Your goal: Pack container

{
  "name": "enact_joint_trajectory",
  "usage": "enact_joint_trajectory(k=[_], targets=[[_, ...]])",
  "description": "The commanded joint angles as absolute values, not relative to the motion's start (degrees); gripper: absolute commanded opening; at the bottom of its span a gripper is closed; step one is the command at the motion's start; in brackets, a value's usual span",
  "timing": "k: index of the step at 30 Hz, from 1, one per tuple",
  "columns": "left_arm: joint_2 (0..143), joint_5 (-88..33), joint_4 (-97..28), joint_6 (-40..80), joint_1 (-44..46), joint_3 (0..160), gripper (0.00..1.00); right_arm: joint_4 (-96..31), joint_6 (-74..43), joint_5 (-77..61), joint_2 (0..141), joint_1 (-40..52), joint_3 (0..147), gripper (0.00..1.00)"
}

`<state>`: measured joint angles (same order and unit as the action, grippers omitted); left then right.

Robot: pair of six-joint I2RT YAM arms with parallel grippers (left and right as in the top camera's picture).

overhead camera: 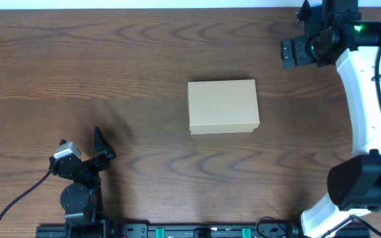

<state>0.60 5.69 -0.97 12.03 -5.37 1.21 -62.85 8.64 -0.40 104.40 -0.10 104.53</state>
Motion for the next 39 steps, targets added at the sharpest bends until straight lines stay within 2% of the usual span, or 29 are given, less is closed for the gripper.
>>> enact_joint_trajectory(k=[1,6,12,17,27,39], targets=[[0.34,4.64,-3.88,12.01,-5.13,0.27,0.95,-62.85,6.52,-0.71,101.43,0.14,105.65,0.99],[0.34,4.64,-3.88,12.01,-5.13,0.27,0.95,-54.83,2.63,-0.86,90.26,0.78,105.65,0.99],[0.34,4.64,-3.88,12.01,-5.13,0.27,0.95,-47.2,10.09,0.71,74.52,4.19,105.54,0.99],[0.34,4.64,-3.88,12.01,-5.13,0.27,0.95,-43.62,10.37,4.14,63.02,5.54,99.35,0.99],[0.34,4.64,-3.88,12.01,-5.13,0.27,0.95,-21.15,8.1,3.66,27.68,6.0,54.48,0.99],[0.34,4.64,-3.88,12.01,-5.13,0.27,0.95,-2.85,7.99,3.6,2.37,6.0,14.52,0.99]])
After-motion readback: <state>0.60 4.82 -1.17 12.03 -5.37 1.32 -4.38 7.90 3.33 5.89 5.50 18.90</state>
